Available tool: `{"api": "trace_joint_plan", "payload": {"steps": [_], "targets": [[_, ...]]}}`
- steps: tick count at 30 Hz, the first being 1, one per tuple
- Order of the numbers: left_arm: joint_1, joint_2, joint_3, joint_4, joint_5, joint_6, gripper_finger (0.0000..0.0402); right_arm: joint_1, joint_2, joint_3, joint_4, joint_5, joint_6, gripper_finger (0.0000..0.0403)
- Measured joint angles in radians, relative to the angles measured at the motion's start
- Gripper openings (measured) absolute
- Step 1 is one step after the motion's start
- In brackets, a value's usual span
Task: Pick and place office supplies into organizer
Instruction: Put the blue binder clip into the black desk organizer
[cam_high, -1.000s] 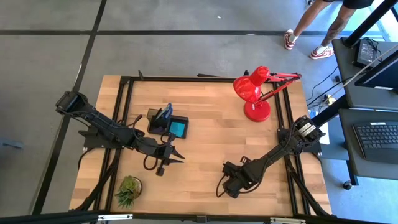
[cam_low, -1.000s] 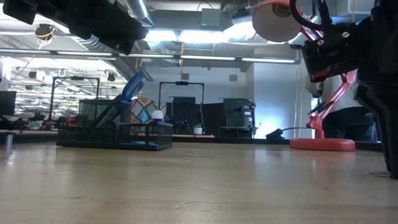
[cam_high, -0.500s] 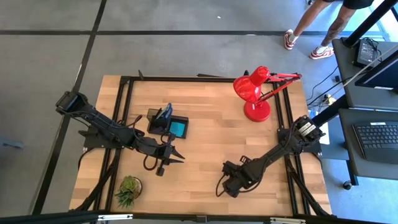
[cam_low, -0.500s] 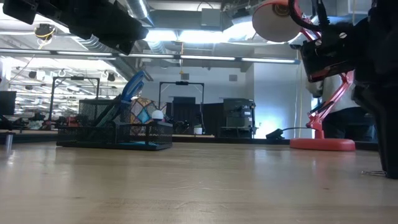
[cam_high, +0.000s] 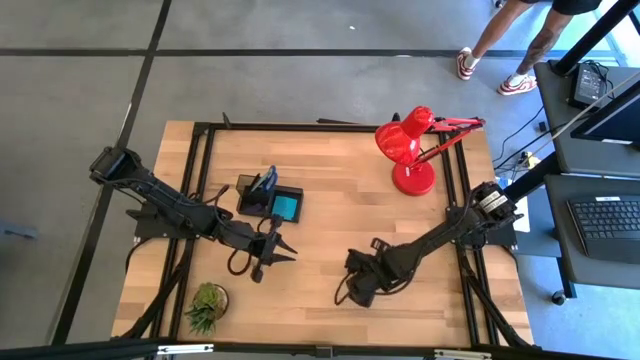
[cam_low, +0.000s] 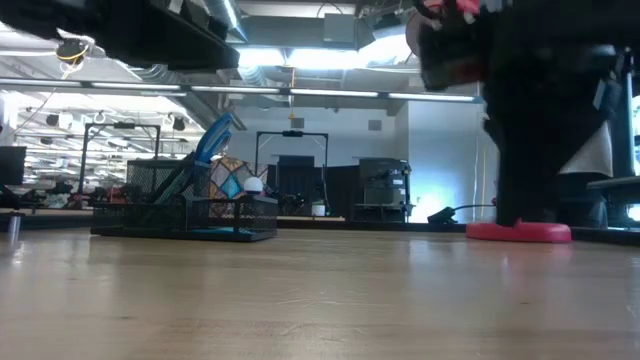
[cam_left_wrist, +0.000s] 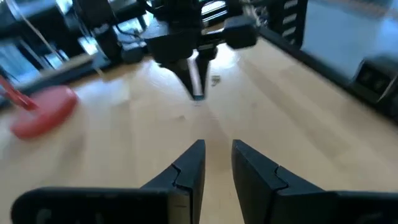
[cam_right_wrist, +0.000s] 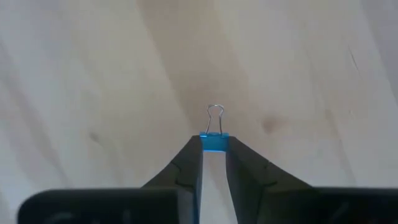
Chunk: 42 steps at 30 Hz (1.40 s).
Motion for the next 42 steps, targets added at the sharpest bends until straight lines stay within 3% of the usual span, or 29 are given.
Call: {"api": "trace_joint_plan", "payload": {"steps": [9, 18, 31, 42], "targets": [[-0.001, 0.092, 0.000, 0.062, -0.026, 0.557, 0.0091, -0.071, -0.002, 0.111, 0.150, -0.006, -0.262, 0.0057], [-0.002, 0.228, 0.001, 0.334, -0.065, 0.892, 0.0107, -0.114, -0.004, 0.188, 0.204, -0.070, -0.339, 0.0057], [-0.016, 0.253, 0.004, 0.371, 0.001, 0.957, 0.0109, -0.157, -0.004, 0.190, 0.281, -0.127, -0.342, 0.0057], [-0.016, 0.253, 0.006, 0.373, -0.004, 0.930, 0.0106, -0.173, -0.004, 0.191, 0.361, -0.155, -0.386, 0.0057]]}}
